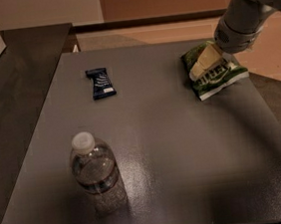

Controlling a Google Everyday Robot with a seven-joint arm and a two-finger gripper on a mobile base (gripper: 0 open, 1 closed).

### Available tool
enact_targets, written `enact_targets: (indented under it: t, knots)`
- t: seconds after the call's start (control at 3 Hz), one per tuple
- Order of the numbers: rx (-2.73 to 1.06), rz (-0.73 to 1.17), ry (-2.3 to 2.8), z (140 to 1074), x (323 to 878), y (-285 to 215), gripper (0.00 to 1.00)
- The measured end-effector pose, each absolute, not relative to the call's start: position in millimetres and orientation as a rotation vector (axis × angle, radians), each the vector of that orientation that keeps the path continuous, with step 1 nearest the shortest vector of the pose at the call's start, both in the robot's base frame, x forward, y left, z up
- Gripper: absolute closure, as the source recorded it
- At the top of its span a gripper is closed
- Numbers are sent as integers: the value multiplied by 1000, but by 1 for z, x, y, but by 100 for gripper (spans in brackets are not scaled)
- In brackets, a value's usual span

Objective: Move green jalapeno chip bag near water bottle

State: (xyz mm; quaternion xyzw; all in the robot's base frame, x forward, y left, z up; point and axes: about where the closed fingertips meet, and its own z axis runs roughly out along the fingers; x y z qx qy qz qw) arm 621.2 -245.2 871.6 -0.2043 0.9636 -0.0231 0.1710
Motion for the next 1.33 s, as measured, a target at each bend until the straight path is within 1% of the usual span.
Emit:
enact_targets:
  t: [0.33,1.0,1.33]
  knots:
    - [-584,-33,2745,860,627,-241,18]
    - [-633,31,2704,866,624,-230,64]
    - [-725,68,2653,878,615,-215,88]
